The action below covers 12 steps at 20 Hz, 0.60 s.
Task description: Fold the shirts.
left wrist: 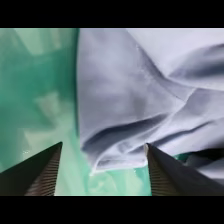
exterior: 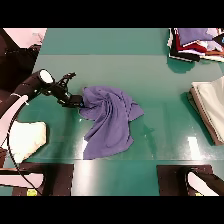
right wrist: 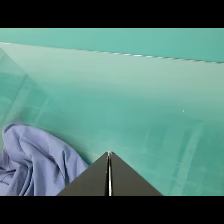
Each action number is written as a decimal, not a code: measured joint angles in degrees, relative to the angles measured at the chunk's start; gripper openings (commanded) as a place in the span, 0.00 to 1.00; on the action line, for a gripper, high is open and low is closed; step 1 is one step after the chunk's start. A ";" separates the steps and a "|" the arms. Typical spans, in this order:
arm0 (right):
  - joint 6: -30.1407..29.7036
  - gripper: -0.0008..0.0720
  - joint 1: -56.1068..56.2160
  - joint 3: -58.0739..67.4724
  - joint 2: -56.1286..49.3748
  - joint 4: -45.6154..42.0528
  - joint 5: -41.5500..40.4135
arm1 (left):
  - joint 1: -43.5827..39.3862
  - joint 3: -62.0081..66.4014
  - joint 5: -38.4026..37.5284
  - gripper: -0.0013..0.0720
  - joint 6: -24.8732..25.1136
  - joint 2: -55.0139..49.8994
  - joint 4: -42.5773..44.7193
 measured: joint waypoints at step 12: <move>0.07 0.68 2.54 -9.46 0.02 0.35 6.58 | -3.17 6.95 -0.70 0.05 1.07 3.06 5.05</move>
